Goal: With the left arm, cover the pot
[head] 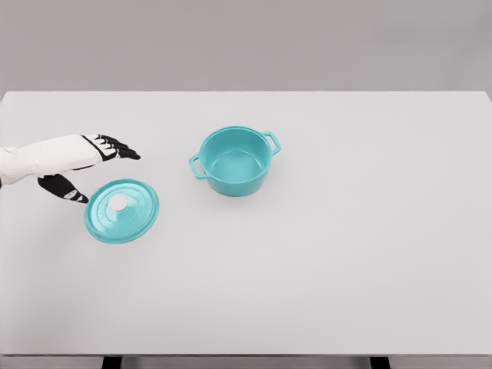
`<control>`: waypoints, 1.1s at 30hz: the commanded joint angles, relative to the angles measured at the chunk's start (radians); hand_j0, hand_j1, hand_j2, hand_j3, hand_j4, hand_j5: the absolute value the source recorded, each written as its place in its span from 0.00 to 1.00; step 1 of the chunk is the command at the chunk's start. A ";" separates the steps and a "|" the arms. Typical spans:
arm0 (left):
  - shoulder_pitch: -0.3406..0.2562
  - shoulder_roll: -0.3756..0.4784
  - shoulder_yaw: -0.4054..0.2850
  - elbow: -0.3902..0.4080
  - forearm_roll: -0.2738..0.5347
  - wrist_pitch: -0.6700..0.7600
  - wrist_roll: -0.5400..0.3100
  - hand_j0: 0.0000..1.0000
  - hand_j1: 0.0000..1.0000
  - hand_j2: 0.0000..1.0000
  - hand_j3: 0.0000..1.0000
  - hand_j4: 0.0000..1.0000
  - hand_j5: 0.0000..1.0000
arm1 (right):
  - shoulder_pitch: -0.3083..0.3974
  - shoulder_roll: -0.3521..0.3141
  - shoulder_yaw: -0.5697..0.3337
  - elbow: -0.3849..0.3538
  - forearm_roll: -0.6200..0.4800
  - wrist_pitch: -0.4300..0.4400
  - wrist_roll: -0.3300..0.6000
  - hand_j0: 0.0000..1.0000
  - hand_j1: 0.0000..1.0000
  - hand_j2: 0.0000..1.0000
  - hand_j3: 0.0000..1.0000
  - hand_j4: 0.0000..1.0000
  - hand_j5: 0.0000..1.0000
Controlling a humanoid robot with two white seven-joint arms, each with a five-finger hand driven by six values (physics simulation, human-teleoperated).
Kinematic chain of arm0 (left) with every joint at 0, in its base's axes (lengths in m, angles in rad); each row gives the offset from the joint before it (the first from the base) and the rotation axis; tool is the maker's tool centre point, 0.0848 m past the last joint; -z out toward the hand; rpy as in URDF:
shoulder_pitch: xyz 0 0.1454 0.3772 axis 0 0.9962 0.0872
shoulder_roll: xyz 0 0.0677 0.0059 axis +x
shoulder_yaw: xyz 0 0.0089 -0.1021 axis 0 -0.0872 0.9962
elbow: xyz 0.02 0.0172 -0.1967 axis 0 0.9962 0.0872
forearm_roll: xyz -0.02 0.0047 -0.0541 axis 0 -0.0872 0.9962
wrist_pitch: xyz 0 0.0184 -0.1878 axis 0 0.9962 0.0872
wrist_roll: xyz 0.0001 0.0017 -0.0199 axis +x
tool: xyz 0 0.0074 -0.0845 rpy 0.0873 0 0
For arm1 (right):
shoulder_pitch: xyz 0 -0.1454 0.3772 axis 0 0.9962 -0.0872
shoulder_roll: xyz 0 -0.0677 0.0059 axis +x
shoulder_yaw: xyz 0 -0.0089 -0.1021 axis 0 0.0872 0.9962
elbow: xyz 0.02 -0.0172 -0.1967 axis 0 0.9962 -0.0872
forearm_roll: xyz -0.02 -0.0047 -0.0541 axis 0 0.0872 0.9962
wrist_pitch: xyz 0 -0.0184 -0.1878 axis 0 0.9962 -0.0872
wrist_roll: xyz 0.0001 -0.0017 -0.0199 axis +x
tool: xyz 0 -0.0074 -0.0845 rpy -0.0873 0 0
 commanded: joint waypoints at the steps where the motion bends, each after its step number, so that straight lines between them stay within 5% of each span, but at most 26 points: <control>1: 0.000 0.000 -0.001 -0.001 0.007 0.003 0.000 1.00 1.00 1.00 1.00 1.00 1.00 | 0.002 0.000 0.002 0.000 -0.002 0.000 -0.003 1.00 1.00 1.00 1.00 1.00 1.00; 5: -0.009 -0.006 -0.054 -0.090 -0.038 0.003 0.000 1.00 1.00 1.00 1.00 1.00 1.00 | 0.005 0.000 -0.001 0.000 -0.002 0.000 -0.003 1.00 1.00 1.00 1.00 1.00 1.00; 13: -0.029 -0.041 -0.083 -0.027 -0.079 0.003 0.000 1.00 1.00 1.00 1.00 1.00 1.00 | 0.005 0.000 -0.001 0.000 -0.002 0.000 -0.003 1.00 1.00 1.00 1.00 1.00 1.00; 17: -0.049 -0.058 -0.152 -0.011 -0.084 0.003 -0.004 1.00 1.00 1.00 1.00 1.00 1.00 | 0.005 0.000 -0.001 0.000 -0.002 0.000 -0.003 1.00 1.00 1.00 1.00 1.00 1.00; 33: -0.064 -0.051 -0.153 -0.007 -0.084 0.003 -0.007 1.00 1.00 1.00 1.00 1.00 1.00 | 0.005 0.000 -0.001 0.000 -0.002 0.000 -0.003 1.00 1.00 1.00 1.00 1.00 1.00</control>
